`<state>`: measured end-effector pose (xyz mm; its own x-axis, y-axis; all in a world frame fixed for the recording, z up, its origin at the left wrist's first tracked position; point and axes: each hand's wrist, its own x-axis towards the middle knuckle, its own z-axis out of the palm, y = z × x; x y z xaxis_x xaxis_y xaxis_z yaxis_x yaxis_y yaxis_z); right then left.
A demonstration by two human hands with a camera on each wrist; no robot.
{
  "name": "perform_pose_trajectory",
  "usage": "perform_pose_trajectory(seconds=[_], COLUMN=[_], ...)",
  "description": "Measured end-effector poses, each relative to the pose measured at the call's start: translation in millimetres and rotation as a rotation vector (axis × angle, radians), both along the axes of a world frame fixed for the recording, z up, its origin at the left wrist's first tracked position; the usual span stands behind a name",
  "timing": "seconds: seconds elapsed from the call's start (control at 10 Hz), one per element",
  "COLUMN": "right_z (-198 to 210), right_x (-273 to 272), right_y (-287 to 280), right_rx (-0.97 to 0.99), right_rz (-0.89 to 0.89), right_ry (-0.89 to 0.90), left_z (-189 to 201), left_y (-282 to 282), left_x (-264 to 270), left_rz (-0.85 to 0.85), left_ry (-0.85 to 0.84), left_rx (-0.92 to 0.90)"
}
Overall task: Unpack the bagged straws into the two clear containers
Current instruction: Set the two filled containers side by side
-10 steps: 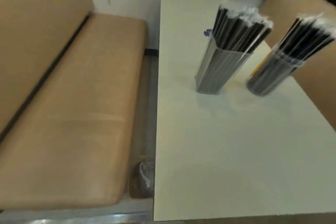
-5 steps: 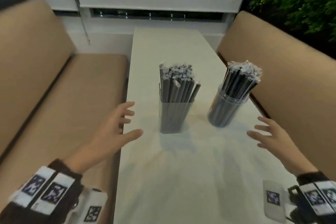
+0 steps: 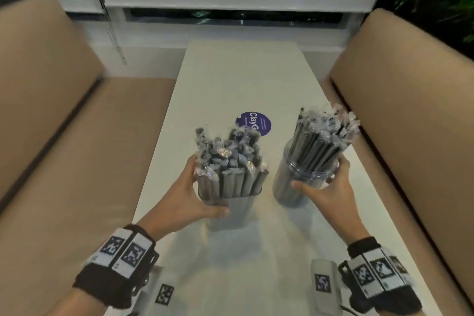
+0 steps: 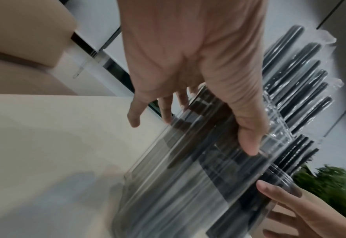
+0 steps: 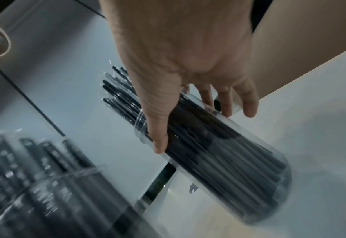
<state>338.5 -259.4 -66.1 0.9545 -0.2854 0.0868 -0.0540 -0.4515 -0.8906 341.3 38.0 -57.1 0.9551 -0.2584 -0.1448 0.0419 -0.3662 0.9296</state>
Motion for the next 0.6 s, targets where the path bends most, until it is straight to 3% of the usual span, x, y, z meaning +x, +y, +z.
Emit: perform_pose_trajectory(seconds=[0.3, 0.5, 0.6], right_z=[-4, 5, 10], right_x=[63, 63, 52], right_y=[25, 35, 34], right_rx=[-0.069, -0.143, -0.158], right_rz=[-0.093, -0.136, -0.108], right_ry=[-0.014, 0.039, 0.12], left_z=[17, 27, 30], left_y=[-23, -19, -14], left_x=[93, 114, 106], left_rz=[0.043, -0.052, 0.004], left_ry=[-0.024, 0.037, 0.091], left_rx=[0.027, 0.054, 0.082])
